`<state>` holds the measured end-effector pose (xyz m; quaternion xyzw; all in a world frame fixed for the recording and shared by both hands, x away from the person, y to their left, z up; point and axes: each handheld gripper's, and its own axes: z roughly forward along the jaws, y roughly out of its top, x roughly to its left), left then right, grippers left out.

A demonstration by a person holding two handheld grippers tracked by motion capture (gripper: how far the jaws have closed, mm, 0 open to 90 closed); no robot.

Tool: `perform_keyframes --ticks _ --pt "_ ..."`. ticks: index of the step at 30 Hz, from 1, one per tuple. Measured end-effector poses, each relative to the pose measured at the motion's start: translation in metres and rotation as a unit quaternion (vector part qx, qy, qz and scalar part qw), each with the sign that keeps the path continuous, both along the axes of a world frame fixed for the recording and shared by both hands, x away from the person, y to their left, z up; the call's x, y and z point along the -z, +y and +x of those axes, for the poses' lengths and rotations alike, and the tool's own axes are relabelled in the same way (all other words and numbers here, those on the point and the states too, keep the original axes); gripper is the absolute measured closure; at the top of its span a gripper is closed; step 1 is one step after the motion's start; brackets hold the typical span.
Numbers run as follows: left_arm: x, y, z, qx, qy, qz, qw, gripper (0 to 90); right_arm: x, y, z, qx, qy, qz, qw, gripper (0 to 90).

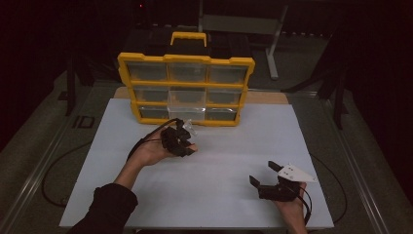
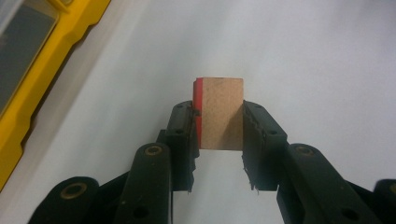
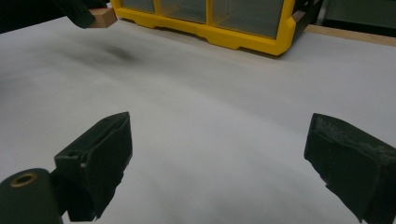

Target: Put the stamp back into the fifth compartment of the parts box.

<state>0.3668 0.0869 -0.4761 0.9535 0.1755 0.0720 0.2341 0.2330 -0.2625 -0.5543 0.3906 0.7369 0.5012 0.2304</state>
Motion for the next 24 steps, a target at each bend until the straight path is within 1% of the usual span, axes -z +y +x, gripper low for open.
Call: perform_keyframes --ticks 9,20,24 --pt "-0.009 0.003 0.000 -0.002 -0.005 -0.005 1.0000 67.0 0.000 0.001 0.000 0.000 0.001 0.001 1.0000 7.6" --pt "-0.020 0.006 0.001 0.000 -0.006 -0.011 0.9999 67.0 0.000 -0.001 0.000 0.001 0.000 0.003 1.0000 7.6" --pt "-0.026 0.007 0.000 0.007 -0.008 -0.011 0.9999 67.1 0.000 -0.001 0.000 0.000 0.002 0.005 1.0000 7.6"
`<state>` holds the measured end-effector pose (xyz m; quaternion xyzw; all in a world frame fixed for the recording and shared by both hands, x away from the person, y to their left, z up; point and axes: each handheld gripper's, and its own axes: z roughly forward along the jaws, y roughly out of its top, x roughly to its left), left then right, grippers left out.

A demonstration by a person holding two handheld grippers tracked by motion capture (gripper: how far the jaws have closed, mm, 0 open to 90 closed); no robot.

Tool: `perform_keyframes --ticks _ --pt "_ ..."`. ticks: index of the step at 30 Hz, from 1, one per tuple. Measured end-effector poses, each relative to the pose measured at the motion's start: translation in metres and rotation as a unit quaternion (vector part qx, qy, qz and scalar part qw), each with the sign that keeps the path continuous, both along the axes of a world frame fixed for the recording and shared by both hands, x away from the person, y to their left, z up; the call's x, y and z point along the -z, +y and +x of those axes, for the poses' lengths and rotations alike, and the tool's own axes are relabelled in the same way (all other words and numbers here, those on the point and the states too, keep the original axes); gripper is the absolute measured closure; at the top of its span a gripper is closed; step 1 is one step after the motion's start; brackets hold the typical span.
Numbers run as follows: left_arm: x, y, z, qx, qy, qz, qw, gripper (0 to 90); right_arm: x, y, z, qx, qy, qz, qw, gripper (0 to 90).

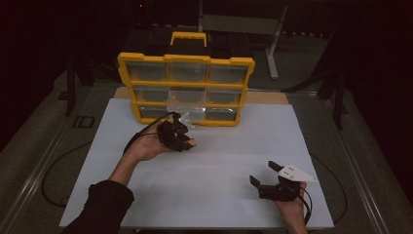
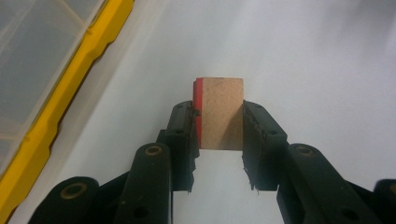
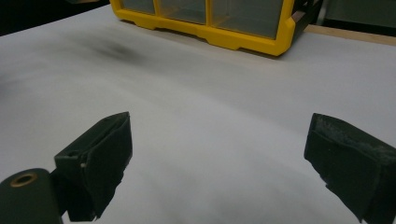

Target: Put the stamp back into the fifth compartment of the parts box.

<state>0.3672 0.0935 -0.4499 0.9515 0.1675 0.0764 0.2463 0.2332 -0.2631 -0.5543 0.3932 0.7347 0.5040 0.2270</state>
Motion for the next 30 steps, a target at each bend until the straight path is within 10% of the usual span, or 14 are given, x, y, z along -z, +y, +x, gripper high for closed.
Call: perform_keyframes --ticks 30 --pt "-0.042 0.005 0.006 0.015 -0.021 -0.001 0.9997 67.0 0.000 -0.001 0.000 0.000 0.001 0.004 1.0000 7.6"
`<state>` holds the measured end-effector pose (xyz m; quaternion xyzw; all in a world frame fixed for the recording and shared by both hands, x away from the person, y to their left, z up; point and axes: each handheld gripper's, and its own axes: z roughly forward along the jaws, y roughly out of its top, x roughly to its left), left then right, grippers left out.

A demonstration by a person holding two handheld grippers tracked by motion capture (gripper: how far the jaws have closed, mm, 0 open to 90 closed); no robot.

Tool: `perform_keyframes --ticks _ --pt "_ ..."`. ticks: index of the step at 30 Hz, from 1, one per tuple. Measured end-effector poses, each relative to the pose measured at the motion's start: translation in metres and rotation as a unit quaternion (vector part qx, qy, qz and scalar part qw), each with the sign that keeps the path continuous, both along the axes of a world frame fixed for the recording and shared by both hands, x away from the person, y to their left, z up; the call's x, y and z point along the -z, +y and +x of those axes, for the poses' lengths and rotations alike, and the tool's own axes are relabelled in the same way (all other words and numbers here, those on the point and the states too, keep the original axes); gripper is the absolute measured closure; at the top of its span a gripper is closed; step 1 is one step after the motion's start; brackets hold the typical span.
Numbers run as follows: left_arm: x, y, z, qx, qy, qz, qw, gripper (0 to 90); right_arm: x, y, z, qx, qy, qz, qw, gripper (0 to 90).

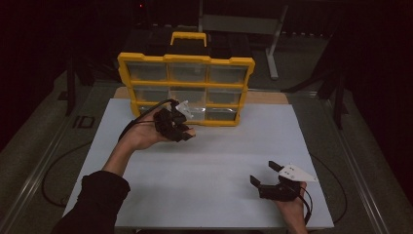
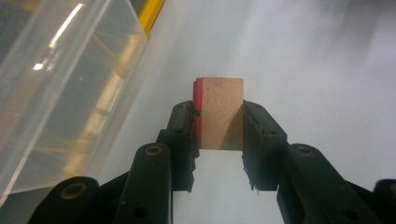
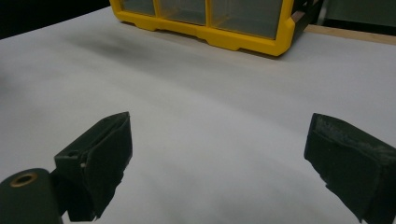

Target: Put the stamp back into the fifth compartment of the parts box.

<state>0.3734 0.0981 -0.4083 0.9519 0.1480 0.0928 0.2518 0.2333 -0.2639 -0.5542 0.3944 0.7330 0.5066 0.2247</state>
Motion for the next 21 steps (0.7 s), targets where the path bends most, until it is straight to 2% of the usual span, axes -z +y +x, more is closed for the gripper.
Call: perform_keyframes --ticks 3,4,8,21 --pt "-0.001 0.000 0.000 -0.001 0.000 0.000 1.0000 67.0 0.000 0.000 0.000 0.000 0.000 0.000 1.0000 7.6" --pt "-0.005 0.002 0.001 -0.002 -0.009 -0.006 0.9999 67.0 0.000 0.000 0.001 0.001 0.000 0.001 1.0000 7.6" --pt "-0.011 0.004 0.002 -0.002 -0.015 -0.005 0.9999 67.0 0.000 0.000 0.001 0.001 0.000 0.000 1.0000 7.6" --pt "-0.025 0.008 0.006 -0.004 -0.020 -0.006 0.9998 67.0 0.001 -0.001 0.001 0.001 0.000 0.001 1.0000 7.6"
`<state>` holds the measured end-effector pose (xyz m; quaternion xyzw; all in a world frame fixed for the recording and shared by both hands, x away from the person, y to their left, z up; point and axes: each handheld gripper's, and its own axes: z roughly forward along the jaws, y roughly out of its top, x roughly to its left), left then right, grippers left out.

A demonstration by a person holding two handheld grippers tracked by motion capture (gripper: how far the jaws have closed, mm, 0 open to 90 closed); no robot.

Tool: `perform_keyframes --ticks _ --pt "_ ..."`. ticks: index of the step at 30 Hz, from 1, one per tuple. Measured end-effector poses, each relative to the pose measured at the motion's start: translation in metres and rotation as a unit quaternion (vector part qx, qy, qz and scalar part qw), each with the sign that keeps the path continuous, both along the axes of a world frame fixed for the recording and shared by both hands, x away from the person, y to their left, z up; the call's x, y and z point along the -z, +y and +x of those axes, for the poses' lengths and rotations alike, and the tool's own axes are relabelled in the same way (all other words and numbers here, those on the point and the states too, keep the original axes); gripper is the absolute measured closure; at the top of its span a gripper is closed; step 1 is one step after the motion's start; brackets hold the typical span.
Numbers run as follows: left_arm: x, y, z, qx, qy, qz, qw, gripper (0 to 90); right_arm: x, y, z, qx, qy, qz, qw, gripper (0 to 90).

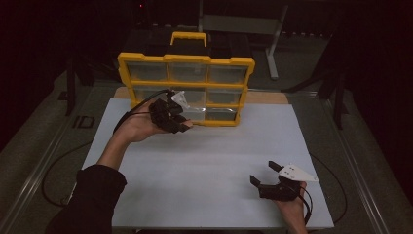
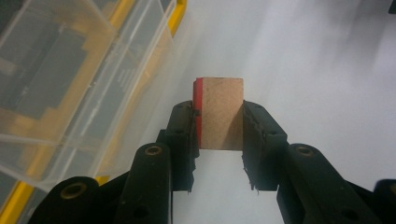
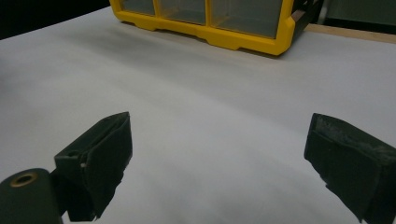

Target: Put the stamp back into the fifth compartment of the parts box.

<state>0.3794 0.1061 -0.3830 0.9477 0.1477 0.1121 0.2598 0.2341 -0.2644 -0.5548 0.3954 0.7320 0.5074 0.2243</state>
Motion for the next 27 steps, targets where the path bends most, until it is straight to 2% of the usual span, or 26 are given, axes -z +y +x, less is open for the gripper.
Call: perform_keyframes --ticks 2,11,12,14,27 --pt "-0.002 0.002 0.001 -0.001 0.002 -0.006 1.0000 67.0 0.000 0.000 0.000 0.000 0.000 0.001 1.0000 7.6" --pt "-0.014 0.009 0.003 -0.005 -0.004 -0.007 1.0000 67.0 0.000 -0.001 0.000 0.000 0.000 0.002 1.0000 7.6" --pt "-0.017 0.010 0.004 -0.008 -0.006 -0.015 0.9998 67.0 0.000 -0.001 -0.001 -0.001 0.000 0.000 1.0000 7.6" --pt "-0.019 0.010 0.004 -0.009 -0.007 -0.019 0.9998 67.0 -0.001 0.000 -0.001 -0.001 -0.001 0.003 1.0000 7.6" --pt "-0.032 0.008 0.007 -0.010 -0.017 -0.012 0.9997 67.0 -0.001 0.000 -0.001 0.003 -0.002 0.006 1.0000 7.6"
